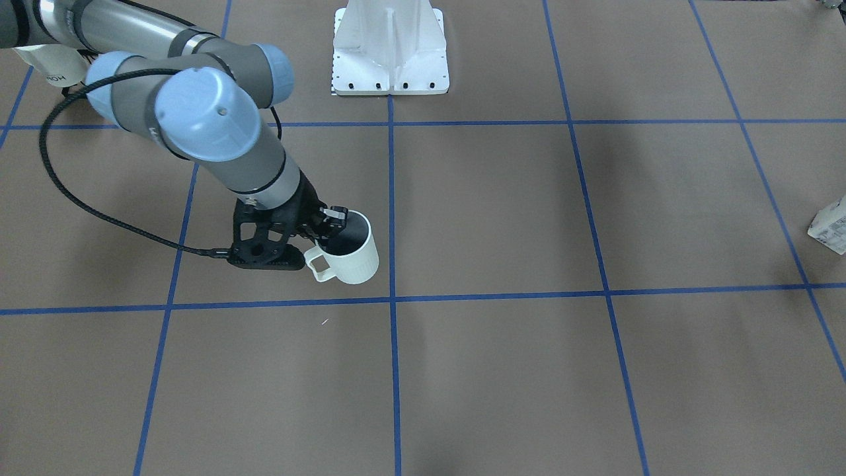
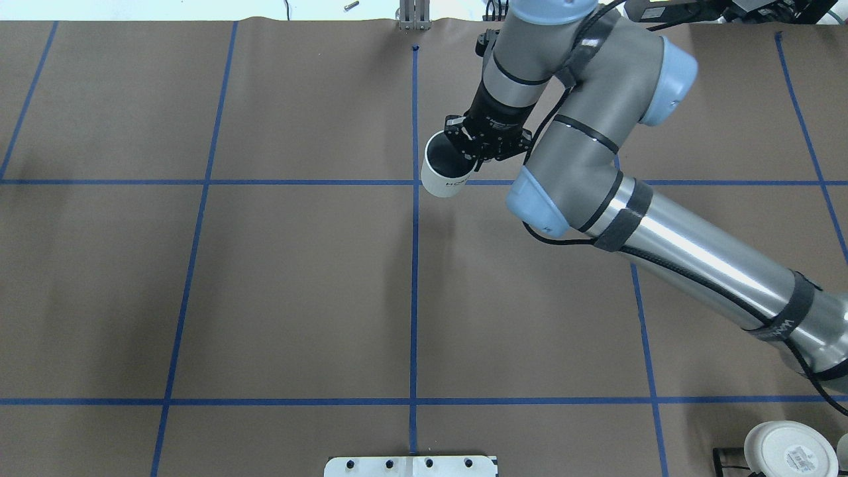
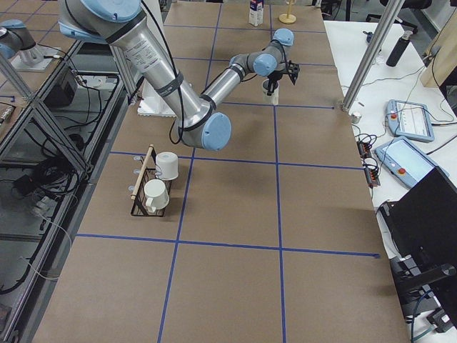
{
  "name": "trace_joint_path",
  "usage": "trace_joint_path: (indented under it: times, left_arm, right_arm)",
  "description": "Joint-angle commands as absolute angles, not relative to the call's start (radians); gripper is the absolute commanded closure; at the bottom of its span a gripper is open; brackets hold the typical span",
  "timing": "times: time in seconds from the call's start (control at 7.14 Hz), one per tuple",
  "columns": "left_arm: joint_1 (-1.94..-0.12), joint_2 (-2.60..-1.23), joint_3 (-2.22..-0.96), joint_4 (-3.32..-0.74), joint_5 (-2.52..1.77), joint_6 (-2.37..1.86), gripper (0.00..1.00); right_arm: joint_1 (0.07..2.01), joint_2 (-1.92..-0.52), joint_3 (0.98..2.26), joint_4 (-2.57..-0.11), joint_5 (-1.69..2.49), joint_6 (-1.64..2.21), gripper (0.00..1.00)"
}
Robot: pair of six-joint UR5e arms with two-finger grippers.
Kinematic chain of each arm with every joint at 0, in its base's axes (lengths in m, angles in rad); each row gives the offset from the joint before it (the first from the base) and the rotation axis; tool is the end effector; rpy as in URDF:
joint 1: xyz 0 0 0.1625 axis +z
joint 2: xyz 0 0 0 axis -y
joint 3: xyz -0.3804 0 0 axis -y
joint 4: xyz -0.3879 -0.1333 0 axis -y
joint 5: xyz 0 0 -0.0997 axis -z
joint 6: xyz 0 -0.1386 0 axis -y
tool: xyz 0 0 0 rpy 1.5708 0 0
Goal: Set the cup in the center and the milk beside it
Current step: 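Carry the white mug with the right gripper to the table center, then lower the mug onto the center, open the right gripper, withdraw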
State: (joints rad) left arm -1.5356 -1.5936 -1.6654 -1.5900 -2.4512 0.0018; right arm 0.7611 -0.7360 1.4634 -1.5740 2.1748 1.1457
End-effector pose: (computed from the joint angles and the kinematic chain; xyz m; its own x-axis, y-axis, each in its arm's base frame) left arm -0.0087 -0.5053 0.5712 0.6327 0.1291 -0.7636 -0.0360 0.9898 0.1376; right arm -0.4851 -0.5374 0.1793 0.6158 0.1178 0.7790 -0.0453 0.9924 -0.1143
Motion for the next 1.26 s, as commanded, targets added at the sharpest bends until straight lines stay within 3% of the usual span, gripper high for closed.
trace_joint_path:
  times: [0.0, 0.56, 0.7, 0.84, 1.12]
  left_arm:
    - [-1.536, -1.600, -1.648, -1.591, -2.451, 0.003, 0.01]
    - [-1.536, -1.606, -1.609, -1.624, -2.451, 0.003, 0.01]
    - [-1.536, -1.606, -1.611, -1.624, -2.451, 0.003, 0.01]
    - [-1.536, -1.606, -1.612, -1.624, -2.451, 0.003, 0.01]
    - [-1.537, -1.603, -1.624, -1.626, -2.451, -0.001, 0.01]
  right_arm:
    - [0.701, -0.637, 1.314, -1.568, 2.091, 1.140, 1.00]
    - [0.699, -0.660, 1.305, -1.565, 2.092, 1.123, 1.00]
    - [0.703, -0.658, 1.310, -1.565, 2.097, 1.123, 0.70]
    - [0.703, -0.658, 1.318, -1.563, 2.097, 1.124, 0.01]
    - [0.741, -0.655, 1.366, -1.575, 2.106, 1.143, 0.00]
